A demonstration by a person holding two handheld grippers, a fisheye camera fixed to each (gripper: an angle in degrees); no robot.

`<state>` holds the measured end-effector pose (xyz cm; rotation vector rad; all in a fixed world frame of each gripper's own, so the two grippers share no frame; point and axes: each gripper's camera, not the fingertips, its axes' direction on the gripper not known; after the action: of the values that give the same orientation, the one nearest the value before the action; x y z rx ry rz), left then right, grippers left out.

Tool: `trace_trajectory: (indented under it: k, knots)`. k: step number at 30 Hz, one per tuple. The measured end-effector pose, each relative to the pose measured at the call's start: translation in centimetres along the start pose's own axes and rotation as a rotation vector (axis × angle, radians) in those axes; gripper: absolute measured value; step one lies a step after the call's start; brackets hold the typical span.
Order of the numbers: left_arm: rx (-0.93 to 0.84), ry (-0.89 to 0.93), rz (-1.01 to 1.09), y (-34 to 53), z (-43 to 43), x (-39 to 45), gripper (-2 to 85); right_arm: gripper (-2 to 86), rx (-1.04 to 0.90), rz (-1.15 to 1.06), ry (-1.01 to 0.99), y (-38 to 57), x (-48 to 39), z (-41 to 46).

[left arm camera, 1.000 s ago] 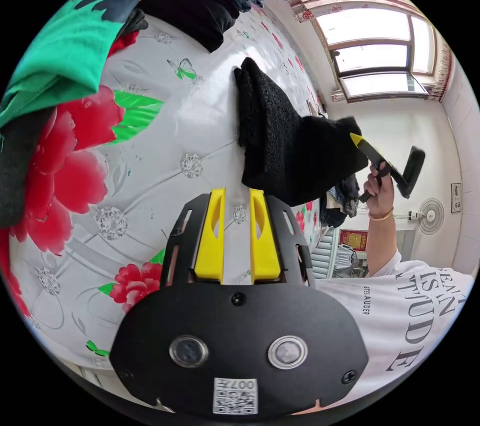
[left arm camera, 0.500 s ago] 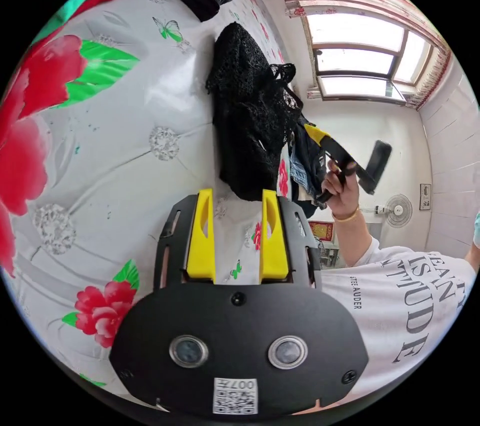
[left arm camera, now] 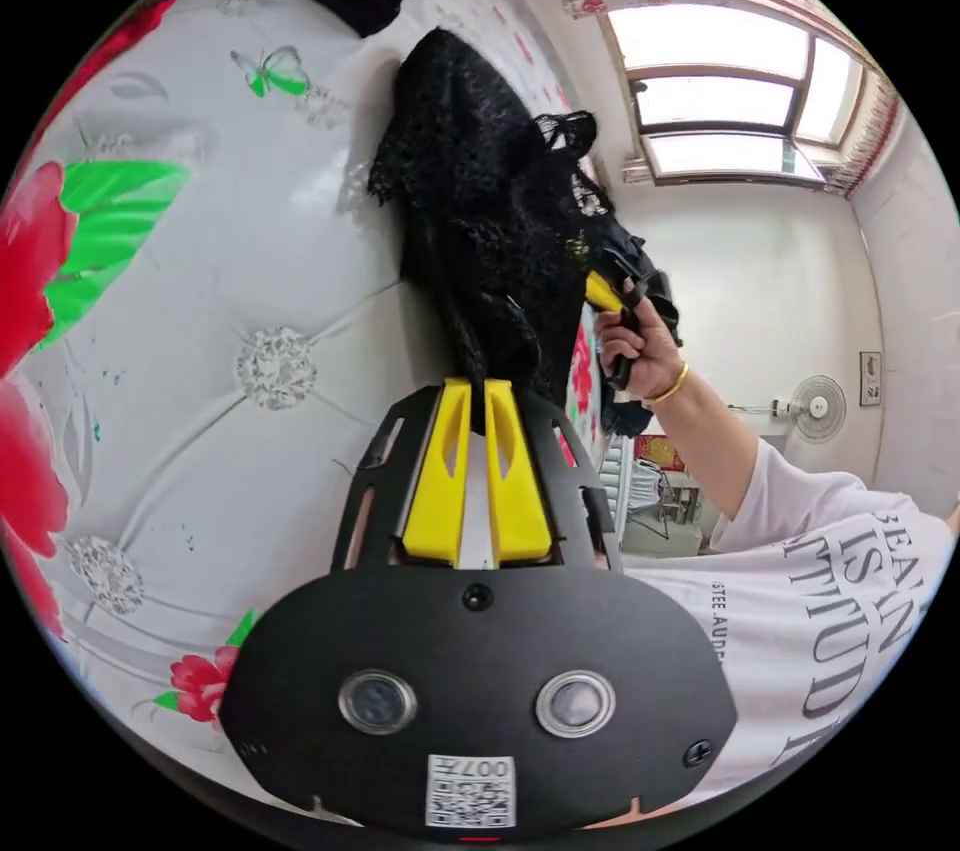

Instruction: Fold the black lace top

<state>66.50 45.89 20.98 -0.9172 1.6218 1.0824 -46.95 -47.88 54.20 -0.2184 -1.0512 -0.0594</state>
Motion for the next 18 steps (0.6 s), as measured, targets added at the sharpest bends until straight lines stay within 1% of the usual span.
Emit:
trace_trajectory:
  k: [2,6,10,12,16,18]
  knots:
    - [0.053,0.044,0.065,0.5,-1.4,1.1,-0.2,5.6,0.046,-0.018,-0.14,1.2,-0.6,-2.1]
    - [0.179,0.11,0.232,2.1,-6.2,4.3,-0.5,4.1,0.018,-0.152,-0.163,2.9,-5.4,-3.8]
    - [0.289,0.135,0.293,3.6,-10.8,5.9,-0.6,3.2,0.001,-0.297,-0.249,4.2,-12.7,-4.4]
    - [0.414,0.118,0.345,5.1,-14.7,7.1,-0.6,3.2,-0.004,-0.359,-0.292,4.4,-16.3,-4.2]
    - [0.602,0.045,0.427,8.6,-20.7,8.8,-0.6,3.8,-0.067,-0.562,-0.412,4.7,-26.9,-2.0]
    - [0.71,-0.04,0.466,11.7,-23.8,9.8,-0.3,4.4,-0.105,-0.656,-0.442,5.3,-31.6,-0.4]
